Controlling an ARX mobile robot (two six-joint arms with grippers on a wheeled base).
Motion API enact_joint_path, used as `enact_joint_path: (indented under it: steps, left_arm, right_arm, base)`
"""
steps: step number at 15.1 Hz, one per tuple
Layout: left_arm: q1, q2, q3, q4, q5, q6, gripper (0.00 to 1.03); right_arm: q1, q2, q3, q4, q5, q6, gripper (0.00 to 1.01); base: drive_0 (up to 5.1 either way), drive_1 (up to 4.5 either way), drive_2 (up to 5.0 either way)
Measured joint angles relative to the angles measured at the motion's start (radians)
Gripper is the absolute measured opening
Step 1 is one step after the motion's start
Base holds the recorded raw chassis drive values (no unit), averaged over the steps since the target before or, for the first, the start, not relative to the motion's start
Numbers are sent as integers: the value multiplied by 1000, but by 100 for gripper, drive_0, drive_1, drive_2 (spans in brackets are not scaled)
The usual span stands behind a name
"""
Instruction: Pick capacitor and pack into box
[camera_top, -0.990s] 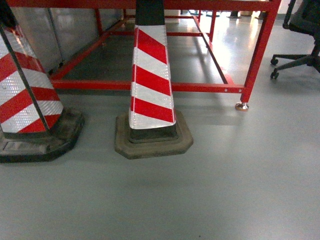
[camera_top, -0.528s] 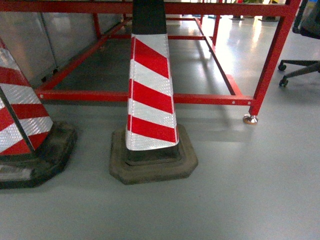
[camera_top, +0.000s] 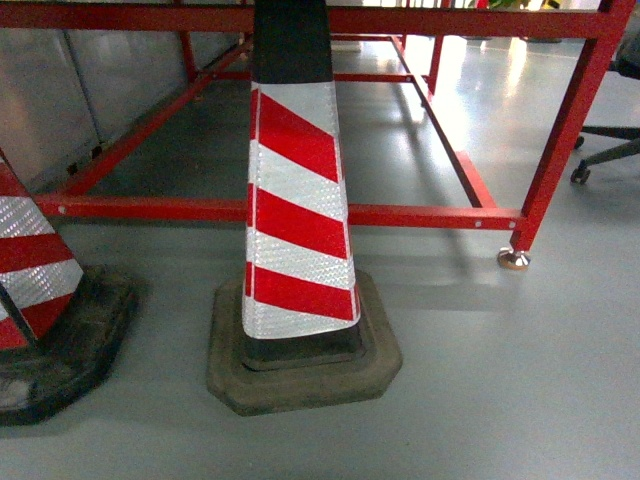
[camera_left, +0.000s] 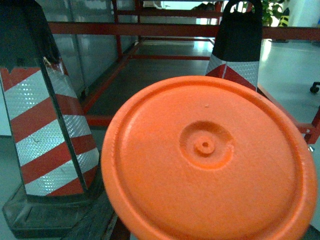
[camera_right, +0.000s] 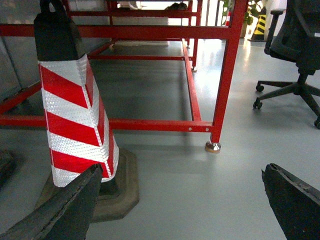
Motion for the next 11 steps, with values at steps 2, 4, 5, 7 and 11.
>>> enact_joint_path:
  steps: [2,4,5,7,11]
  left_arm:
    - [0,0,0,0,0,0,44]
    - [0,0,0,0,0,0,44]
    - [0,0,0,0,0,0,44]
    - [0,0,0,0,0,0,44]
    - [0,0,0,0,0,0,44]
  right_arm:
    - [0,0,0,-1,0,0,98]
    - [0,0,0,-2,0,0,98]
    - [0,0,0,-2,0,0,98]
    - [0,0,0,-2,0,0,98]
    - [0,0,0,-2,0,0,98]
  base:
    - [-9,398,-417]
    - [-9,398,-417]
    - [-9,398,-417]
    - [-9,398,-417]
    - [-5,199,-208]
